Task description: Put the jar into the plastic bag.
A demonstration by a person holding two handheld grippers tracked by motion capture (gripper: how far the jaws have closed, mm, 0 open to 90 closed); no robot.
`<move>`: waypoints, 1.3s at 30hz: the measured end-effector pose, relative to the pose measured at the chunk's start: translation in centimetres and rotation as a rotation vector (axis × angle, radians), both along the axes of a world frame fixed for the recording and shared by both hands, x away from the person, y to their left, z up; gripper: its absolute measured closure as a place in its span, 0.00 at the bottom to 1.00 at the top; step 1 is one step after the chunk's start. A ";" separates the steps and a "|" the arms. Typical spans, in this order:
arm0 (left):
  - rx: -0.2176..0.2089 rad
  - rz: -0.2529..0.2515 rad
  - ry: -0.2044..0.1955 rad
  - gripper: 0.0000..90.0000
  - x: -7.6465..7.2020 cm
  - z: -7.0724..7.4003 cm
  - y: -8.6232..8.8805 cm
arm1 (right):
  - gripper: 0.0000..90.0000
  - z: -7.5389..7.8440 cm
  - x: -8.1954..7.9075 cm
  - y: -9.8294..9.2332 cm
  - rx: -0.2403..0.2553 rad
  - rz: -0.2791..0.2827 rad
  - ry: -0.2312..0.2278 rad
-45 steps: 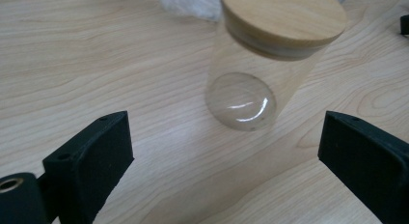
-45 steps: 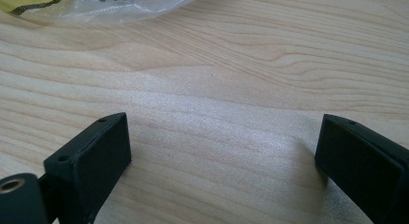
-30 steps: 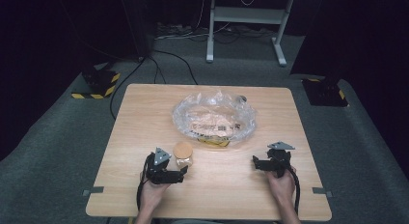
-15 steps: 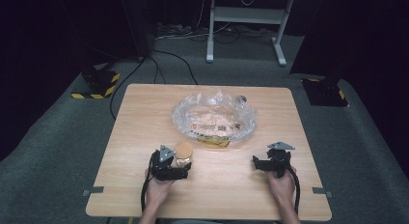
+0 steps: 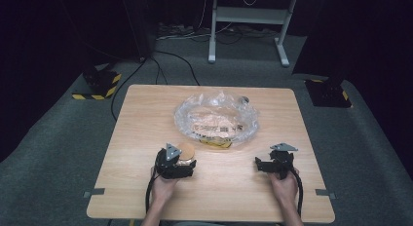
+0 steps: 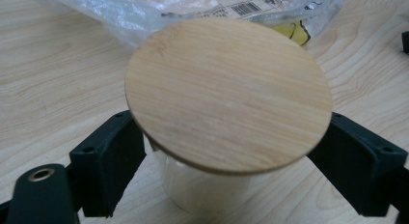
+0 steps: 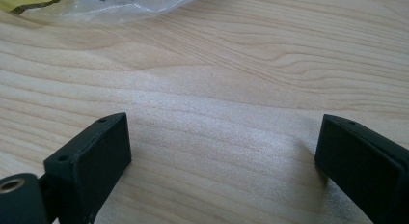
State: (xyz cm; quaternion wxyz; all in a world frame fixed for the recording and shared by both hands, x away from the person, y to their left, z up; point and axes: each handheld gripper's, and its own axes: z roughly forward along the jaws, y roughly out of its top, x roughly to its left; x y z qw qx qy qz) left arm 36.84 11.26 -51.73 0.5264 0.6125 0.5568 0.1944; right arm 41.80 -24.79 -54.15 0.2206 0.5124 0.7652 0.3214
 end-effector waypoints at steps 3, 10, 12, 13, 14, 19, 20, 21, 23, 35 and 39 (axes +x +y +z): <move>0.005 0.001 -0.006 0.18 0.1 0.0 -0.2 | 0.06 0.0 0.0 0.0 0.000 0.000 0.000; 0.015 0.018 -0.026 0.24 0.3 0.1 -0.2 | 0.06 0.0 0.0 0.0 0.000 0.000 0.000; 0.029 0.018 -0.027 0.27 0.3 0.1 -0.2 | 0.06 0.0 0.0 0.0 0.000 0.000 0.000; 0.029 0.018 -0.027 0.27 0.3 0.1 -0.2 | 0.06 0.0 0.0 0.0 0.000 0.000 0.000; 0.035 0.016 -0.027 0.27 0.3 0.1 -0.2 | 0.06 0.0 0.0 0.0 0.000 0.000 0.000; 0.050 0.013 -0.041 0.28 0.2 0.1 -0.3 | 0.06 0.0 0.0 0.0 0.000 -0.001 0.000; 0.052 0.013 -0.042 0.28 0.3 0.1 -0.3 | 0.06 0.0 0.0 0.0 0.000 -0.001 0.000; 0.055 0.013 -0.041 0.28 0.3 0.2 -0.4 | 0.06 0.0 0.0 0.0 0.000 -0.001 0.000; 0.054 0.012 -0.040 0.28 0.2 0.2 -0.3 | 0.06 0.0 0.0 0.0 0.000 -0.001 0.000; 0.024 -0.012 -0.031 0.29 0.2 1.1 -0.1 | 0.06 0.0 0.0 0.0 0.000 -0.001 0.000; 0.012 -0.020 -0.032 0.29 0.2 1.9 0.0 | 0.06 0.0 0.0 0.0 0.001 -0.002 0.000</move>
